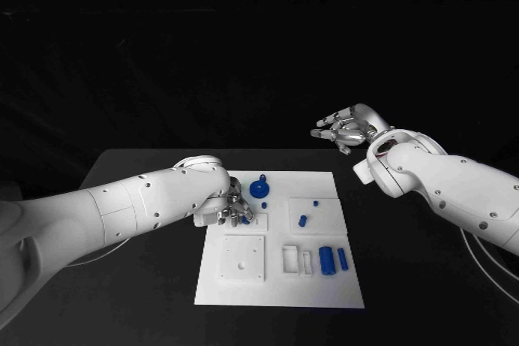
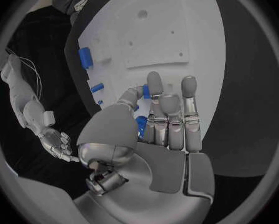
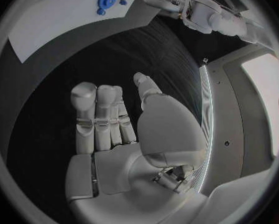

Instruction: Assemble the parts on the task board

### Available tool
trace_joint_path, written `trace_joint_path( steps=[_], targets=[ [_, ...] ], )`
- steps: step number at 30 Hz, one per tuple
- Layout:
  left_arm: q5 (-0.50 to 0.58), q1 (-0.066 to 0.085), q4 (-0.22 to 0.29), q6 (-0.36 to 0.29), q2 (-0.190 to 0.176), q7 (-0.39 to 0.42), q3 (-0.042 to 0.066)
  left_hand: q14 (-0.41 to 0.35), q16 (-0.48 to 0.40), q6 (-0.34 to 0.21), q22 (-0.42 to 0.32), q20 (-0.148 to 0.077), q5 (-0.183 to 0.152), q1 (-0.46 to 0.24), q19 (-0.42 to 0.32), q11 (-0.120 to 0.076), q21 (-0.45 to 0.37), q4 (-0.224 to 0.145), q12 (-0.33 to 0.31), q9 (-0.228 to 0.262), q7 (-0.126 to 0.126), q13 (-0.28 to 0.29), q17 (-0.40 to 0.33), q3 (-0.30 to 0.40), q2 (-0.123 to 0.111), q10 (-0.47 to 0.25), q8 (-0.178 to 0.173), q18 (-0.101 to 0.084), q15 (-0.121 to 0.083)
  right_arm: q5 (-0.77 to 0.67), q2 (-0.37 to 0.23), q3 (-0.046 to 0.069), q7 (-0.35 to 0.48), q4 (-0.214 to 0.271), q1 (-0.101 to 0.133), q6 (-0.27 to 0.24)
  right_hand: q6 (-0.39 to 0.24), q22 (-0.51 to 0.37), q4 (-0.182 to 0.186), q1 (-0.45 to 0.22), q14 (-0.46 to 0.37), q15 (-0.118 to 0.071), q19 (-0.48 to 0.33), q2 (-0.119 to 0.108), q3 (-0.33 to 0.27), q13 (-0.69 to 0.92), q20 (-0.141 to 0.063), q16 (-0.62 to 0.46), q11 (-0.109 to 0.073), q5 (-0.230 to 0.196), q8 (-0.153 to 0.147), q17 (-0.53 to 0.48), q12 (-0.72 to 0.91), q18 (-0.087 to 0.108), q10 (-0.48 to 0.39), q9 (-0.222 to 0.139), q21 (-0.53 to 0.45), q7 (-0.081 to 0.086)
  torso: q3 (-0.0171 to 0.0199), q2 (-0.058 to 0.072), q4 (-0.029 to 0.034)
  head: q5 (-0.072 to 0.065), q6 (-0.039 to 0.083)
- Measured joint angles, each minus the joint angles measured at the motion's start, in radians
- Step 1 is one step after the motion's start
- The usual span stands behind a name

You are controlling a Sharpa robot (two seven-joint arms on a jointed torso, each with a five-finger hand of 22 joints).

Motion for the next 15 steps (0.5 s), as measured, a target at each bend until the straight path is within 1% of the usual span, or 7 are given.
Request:
trace_joint_path(
  steps=[5, 9, 13, 15],
  targets=[
    [0.000, 0.000, -0.002, 0.001, 0.002, 0.001, 0.000, 0.000, 0.000, 0.000, 0.000, 0.000, -0.002, 0.000, 0.000, 0.000, 0.000, 0.000, 0.000, 0.000, 0.000, -0.002, 0.000, 0.000, 0.000, 0.000, 0.000, 0.000, 0.000, 0.000, 0.000, 0.000, 0.000, 0.000, 0.000, 0.000, 0.000, 0.000, 0.000, 0.000, 0.000, 0.000, 0.000, 0.000, 0.000, 0.000, 0.000, 0.000, 0.000, 0.000, 0.000, 0.000, 0.000, 0.000, 0.000, 0.000, 0.000, 0.000, -0.0005, 0.000, 0.0000, 0.000, 0.000],
    [0.000, -0.002, -0.007, -0.001, 0.007, 0.001, -0.002, 0.001, -0.005, 0.000, 0.000, 0.000, -0.026, 0.002, 0.000, 0.000, 0.000, 0.000, 0.000, 0.000, 0.000, -0.003, 0.000, 0.000, 0.002, 0.000, 0.000, 0.000, 0.001, 0.000, 0.001, 0.000, 0.000, 0.000, 0.000, 0.000, 0.000, 0.000, 0.000, 0.000, 0.000, 0.000, 0.000, 0.000, 0.000, -0.001, 0.000, 0.000, 0.000, 0.000, 0.000, 0.000, 0.000, 0.000, 0.000, 0.000, 0.000, 0.000, -0.0006, 0.000, 0.0000, -0.001, 0.001],
    [-0.002, -0.004, -0.013, -0.007, 0.013, 0.003, -0.006, 0.001, -0.009, 0.004, 0.000, 0.000, -0.031, 0.003, 0.000, 0.002, -0.004, 0.001, 0.000, -0.007, 0.000, -0.003, -0.006, 0.001, 0.003, 0.002, 0.000, 0.000, 0.001, 0.000, 0.001, 0.000, 0.000, 0.000, 0.000, 0.001, 0.000, 0.000, 0.000, 0.000, 0.000, 0.000, 0.000, 0.000, 0.000, -0.002, 0.000, 0.000, 0.000, 0.000, 0.000, 0.000, 0.000, 0.000, 0.000, 0.000, 0.000, 0.000, -0.0004, 0.000, -0.0002, -0.001, 0.001],
    [-0.002, -0.005, -0.015, -0.011, 0.016, 0.004, -0.008, 0.001, -0.011, 0.004, 0.000, 0.000, -0.039, 0.003, 0.000, 0.002, -0.010, 0.005, 0.000, -0.013, 0.000, -0.003, -0.009, 0.005, 0.003, 0.002, -0.001, 0.000, 0.002, -0.001, 0.001, 0.000, 0.000, 0.000, 0.000, 0.001, 0.000, 0.000, 0.000, 0.000, 0.000, 0.000, 0.000, 0.000, 0.000, -0.002, 0.000, 0.000, 0.000, 0.000, 0.000, 0.000, 0.000, 0.000, 0.000, 0.000, 0.000, 0.000, -0.0002, 0.000, -0.0004, -0.002, 0.001]
  ],
)
